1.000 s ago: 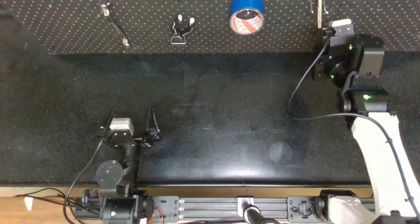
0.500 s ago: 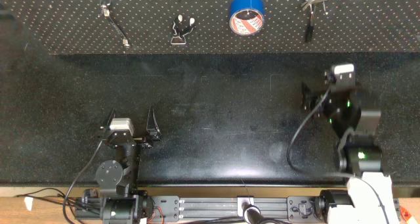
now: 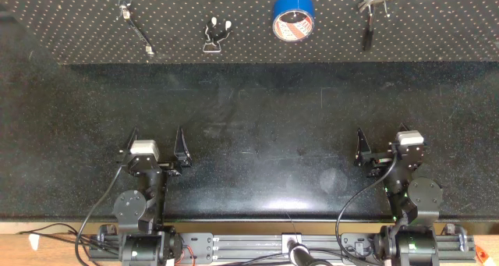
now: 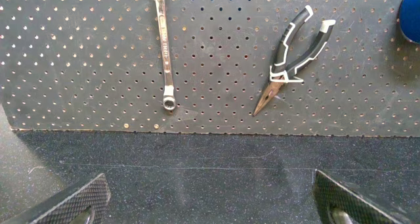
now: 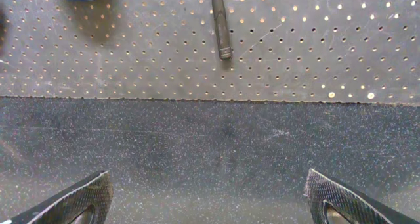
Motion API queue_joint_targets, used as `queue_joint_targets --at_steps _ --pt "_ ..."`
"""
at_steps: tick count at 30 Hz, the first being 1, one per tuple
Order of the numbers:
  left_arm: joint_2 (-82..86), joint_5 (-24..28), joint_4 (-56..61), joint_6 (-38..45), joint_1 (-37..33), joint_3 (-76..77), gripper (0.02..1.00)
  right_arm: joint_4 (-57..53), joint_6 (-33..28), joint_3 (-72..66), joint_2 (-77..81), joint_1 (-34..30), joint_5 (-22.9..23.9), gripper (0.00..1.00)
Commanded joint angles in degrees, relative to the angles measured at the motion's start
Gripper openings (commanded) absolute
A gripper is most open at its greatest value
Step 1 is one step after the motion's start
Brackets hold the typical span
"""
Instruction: Place Tools Onto Pegboard
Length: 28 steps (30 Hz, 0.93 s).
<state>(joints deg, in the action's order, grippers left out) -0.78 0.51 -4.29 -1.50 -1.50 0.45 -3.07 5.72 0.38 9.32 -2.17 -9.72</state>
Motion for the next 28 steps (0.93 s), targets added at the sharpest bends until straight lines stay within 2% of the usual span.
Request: queue_joint_targets --at_steps 1,6,9,28 --pt "0.5 0.6 -0.4 0.5 0.3 -0.1 0.998 -0.5 -0.7 -0.1 -9.4 0.2 0.3 0.956" --pt "0.5 0.6 -0.3 0.5 0.3 -0.1 0.996 -0.5 -0.6 -0.1 -9.3 0.5 0.3 0.954" --pt "0.5 0.6 -0.4 0.5 0.3 -0.1 0.996 -0.4 -0.6 -0.1 -9.3 3.1 0.3 0.956" --pt "0.5 0.6 -0.3 0.5 0.3 -0.1 0.996 -0.4 -0.6 -0.1 -9.3 3.1 0.3 0.956"
